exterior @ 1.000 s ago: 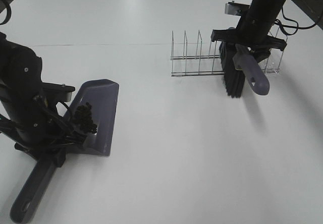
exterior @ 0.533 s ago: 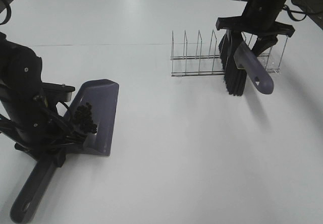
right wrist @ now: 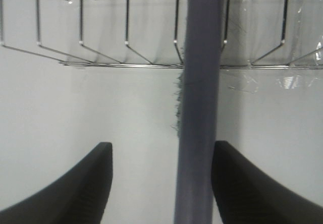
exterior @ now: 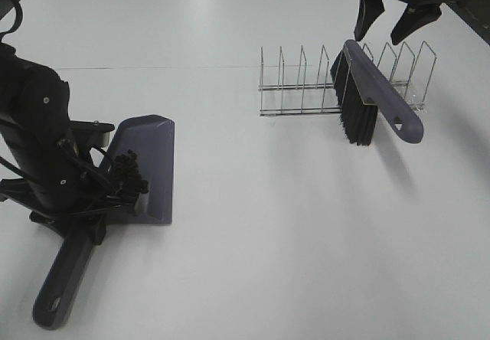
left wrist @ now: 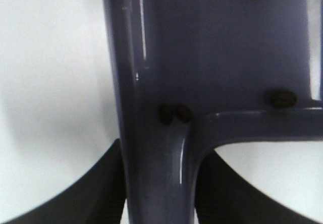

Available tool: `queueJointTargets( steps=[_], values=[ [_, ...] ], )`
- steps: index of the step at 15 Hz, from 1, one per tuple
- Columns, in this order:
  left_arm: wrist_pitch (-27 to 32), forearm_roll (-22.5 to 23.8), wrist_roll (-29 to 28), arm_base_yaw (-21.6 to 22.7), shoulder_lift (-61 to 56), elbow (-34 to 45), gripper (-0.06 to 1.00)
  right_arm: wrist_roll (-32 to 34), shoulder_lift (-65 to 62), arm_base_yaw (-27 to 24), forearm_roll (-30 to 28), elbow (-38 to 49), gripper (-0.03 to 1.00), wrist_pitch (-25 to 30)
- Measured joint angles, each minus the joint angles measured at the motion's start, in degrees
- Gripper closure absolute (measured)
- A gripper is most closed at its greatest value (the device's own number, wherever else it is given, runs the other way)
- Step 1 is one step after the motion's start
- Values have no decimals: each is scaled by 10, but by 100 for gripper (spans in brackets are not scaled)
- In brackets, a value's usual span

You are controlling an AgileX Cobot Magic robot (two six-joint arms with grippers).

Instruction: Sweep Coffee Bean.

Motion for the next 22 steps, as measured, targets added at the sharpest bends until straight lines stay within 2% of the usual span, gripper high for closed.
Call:
queueJointTargets(
  steps=[4,11,15,17,19,20,22],
  values=[
    [-3,0,1,0,4,-24,61,-8,-33,1,43,10,43,-1],
    [-3,5,7,0,55,-89,61,-17,-74,1,50,75,43,-1],
    [-3,5,7,0,60,-98,60,-22,-81,1,53,80,43,-1],
    [-5,5,7,0,60,-98,40,-22,-90,1,53,80,43,-1],
    [3,5,12,0,60,-100,26,-23,-95,1,53,80,43,-1],
    [5,6,14,0,60,-100,21,-23,-98,1,53,80,43,-1],
    [18,11,22,0,50,-99,19,-23,-99,5,54,80,43,-1]
  ],
)
